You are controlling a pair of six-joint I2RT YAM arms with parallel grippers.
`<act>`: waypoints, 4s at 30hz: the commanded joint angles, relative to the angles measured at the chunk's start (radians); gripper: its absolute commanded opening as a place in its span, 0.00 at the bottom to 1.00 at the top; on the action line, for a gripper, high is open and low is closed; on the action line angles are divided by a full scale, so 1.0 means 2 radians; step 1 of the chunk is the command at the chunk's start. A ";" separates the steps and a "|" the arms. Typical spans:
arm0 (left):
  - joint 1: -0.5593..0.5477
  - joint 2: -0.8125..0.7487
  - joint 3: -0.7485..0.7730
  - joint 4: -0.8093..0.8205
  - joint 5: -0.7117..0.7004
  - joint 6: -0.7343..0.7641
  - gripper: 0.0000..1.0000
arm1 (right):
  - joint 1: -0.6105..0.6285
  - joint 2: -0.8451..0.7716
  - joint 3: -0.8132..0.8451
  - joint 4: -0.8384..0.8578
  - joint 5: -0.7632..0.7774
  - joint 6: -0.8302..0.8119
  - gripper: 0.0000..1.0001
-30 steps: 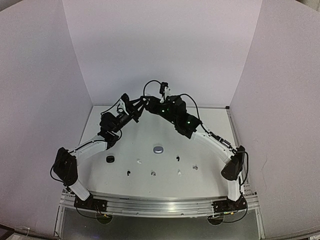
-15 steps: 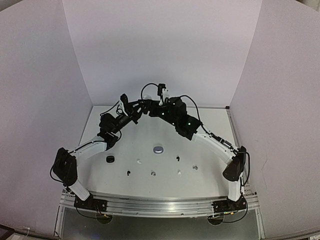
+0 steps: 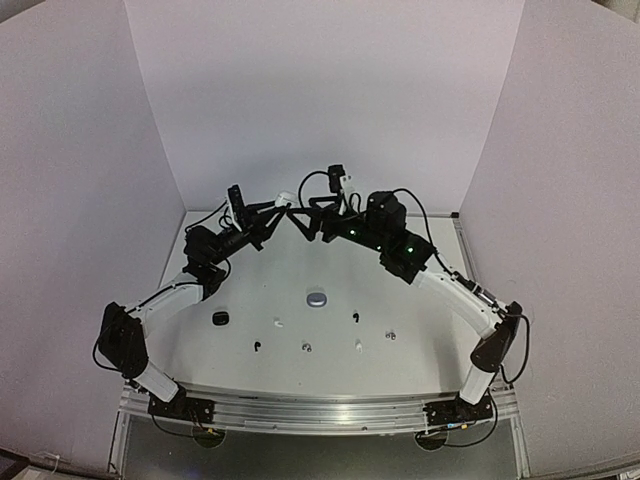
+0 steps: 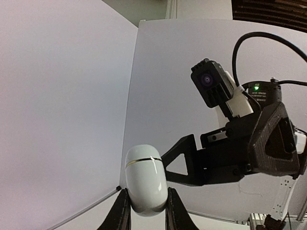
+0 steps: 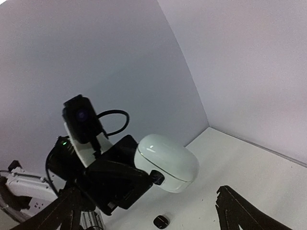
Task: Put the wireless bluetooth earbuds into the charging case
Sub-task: Pass from the right arm to the left, then pass from the left arm to the right, then pass from the right arm to the left
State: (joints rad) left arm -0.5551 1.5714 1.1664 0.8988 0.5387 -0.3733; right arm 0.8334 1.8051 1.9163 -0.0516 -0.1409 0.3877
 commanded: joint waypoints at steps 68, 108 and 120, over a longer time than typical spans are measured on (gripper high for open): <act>0.032 -0.008 0.122 -0.353 0.365 0.087 0.48 | -0.040 -0.005 0.066 -0.281 -0.233 -0.278 0.00; 0.016 0.001 0.164 -0.509 0.346 0.259 0.24 | -0.005 0.069 0.169 -0.346 -0.160 -0.322 0.00; 0.016 -0.003 0.161 -0.508 0.344 0.259 0.21 | -0.003 0.076 0.176 -0.360 -0.136 -0.329 0.00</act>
State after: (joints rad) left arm -0.5152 1.5726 1.4513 -0.1318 1.2019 0.1414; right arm 0.8200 1.9320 2.2326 -0.7582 -0.4598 -0.2460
